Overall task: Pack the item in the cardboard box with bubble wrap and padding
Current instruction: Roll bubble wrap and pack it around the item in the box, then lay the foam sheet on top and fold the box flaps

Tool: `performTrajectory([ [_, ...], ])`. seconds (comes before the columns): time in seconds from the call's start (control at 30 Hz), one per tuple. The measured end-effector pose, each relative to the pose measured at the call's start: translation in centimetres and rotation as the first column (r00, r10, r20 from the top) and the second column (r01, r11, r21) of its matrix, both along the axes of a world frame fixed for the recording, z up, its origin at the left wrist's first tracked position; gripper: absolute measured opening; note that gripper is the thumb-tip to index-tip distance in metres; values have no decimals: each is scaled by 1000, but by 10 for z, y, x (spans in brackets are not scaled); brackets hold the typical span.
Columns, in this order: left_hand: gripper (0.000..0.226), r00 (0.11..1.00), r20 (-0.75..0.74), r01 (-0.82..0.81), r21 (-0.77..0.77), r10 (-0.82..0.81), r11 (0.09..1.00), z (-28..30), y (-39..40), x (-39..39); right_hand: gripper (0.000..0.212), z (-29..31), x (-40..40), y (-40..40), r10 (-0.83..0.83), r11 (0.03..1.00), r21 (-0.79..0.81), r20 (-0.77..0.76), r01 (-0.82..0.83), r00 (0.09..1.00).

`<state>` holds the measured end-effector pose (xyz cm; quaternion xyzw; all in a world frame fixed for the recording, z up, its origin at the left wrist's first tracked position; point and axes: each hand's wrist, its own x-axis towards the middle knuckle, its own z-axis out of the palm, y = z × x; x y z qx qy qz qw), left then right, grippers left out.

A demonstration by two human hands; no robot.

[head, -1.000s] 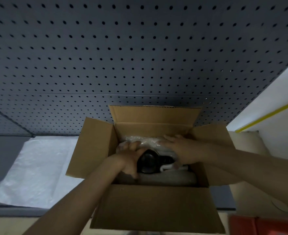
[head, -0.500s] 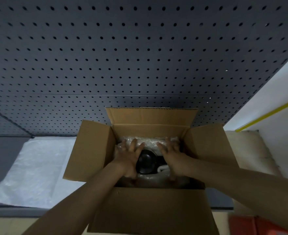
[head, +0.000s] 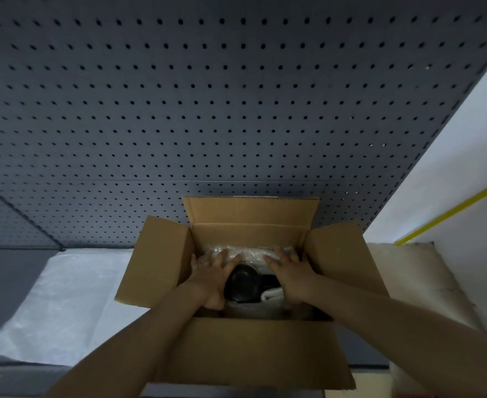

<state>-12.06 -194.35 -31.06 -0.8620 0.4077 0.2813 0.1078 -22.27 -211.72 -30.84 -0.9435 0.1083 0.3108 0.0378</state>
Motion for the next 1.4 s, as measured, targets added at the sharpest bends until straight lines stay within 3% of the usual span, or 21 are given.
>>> performTrajectory([
  [0.13,113,997,-70,-50,-107,43,993,28,12,2,111,22,-1,-3,3,1000,19,-47,-2,999],
  [0.27,78,992,-98,-100,-226,79,969,63,29,14,66,51,9,8,-42,996,79,-51,46,998],
  [0.37,55,995,66,-57,-223,74,973,92,48,27,37,78,18,31,-33,996,90,82,25,996],
  [0.5,55,963,208,-119,-250,174,961,129,89,45,22,110,37,74,-13,997,82,173,-2,985],
  [0.7,61,942,203,-199,-298,266,933,138,185,88,12,137,80,153,-78,994,91,226,59,971],
  [0.83,60,945,225,-182,-235,236,955,138,251,120,23,139,111,207,-125,991,74,224,111,967],
  [0.9,59,950,222,-170,-220,220,960,138,277,134,6,142,124,227,-143,986,121,220,118,965],
  [0.97,59,956,206,-166,-210,209,963,135,298,143,33,144,134,248,-194,974,162,240,157,951],
  [1.0,59,959,203,-158,-197,198,968,132,306,147,36,144,138,257,-215,968,182,262,171,941],
  [1.1,58,965,195,-142,-169,174,975,123,325,156,28,143,150,281,-247,955,244,350,166,904],
  [1.4,55,971,125,-181,-169,203,969,82,350,170,31,104,178,344,-208,942,324,360,87,909],
])
